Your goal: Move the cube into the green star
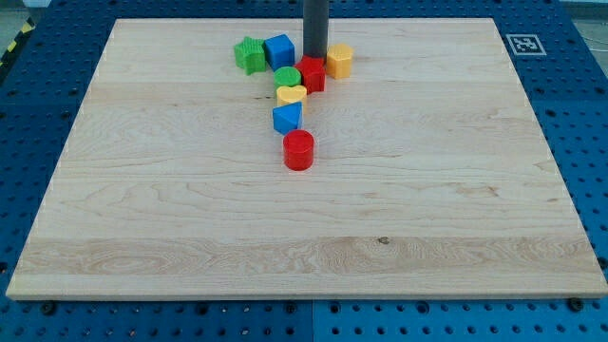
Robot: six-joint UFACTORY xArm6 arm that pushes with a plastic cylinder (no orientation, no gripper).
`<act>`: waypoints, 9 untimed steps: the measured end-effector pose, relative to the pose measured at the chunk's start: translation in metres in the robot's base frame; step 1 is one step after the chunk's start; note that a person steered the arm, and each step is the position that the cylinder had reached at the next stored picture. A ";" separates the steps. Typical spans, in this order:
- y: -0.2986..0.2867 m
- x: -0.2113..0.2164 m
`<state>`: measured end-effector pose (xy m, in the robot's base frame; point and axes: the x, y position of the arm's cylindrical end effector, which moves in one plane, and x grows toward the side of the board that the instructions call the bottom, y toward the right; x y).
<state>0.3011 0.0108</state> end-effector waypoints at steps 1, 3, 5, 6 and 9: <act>0.000 0.016; -0.015 0.001; -0.049 -0.066; -0.051 -0.078; -0.080 -0.079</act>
<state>0.2216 -0.0687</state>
